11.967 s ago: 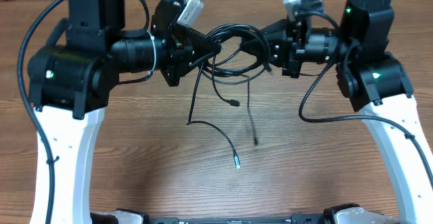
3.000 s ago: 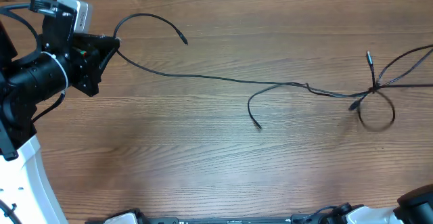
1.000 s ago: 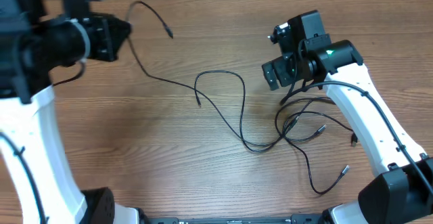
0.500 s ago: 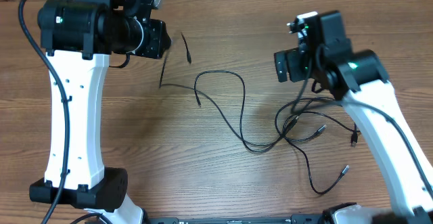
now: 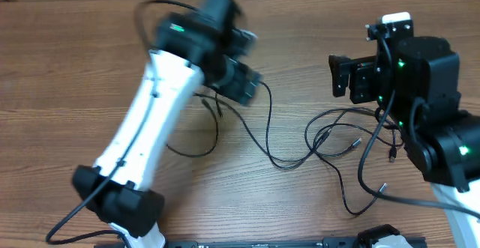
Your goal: Untangle cables
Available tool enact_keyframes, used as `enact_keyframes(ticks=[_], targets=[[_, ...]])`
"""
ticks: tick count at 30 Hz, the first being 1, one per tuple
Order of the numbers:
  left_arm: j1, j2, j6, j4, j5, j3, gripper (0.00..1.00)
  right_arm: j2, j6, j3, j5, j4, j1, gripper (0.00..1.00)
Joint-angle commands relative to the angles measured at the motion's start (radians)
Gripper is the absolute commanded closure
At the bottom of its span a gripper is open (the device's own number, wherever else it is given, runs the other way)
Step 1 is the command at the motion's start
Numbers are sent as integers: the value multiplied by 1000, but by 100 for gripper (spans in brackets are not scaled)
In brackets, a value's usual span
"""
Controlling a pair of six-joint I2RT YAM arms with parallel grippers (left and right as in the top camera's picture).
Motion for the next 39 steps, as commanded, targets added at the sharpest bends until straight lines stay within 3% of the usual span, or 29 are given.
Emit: enact_keyframes(ticks=[1, 5, 10, 17, 22, 28, 38, 39], targets=[[-119, -2, -20, 74, -88, -120, 6, -36, 31, 8, -5, -2, -3, 0], [-183, -2, -65, 192, -99, -260, 6, -64, 72, 8, -14, 4, -3, 0], [-243, 0, -56, 349, -76, -454, 6, -116, 71, 8, -182, 47, -3, 0], [-355, 0, 160, 549, -24, -610, 0, -145, 71, 8, -446, 67, -3, 0], [-426, 0, 270, 695, -24, -614, 0, -149, 71, 9, -507, 61, -3, 0], [-468, 37, 353, 725, -21, -614, 1, -172, 70, 9, -518, 37, -3, 0], [-482, 190, 352, 727, 6, -614, 0, -238, 47, 9, -533, 33, -3, 0], [-485, 192, 352, 731, 5, -614, 14, -241, 47, 9, -534, 33, -3, 0]])
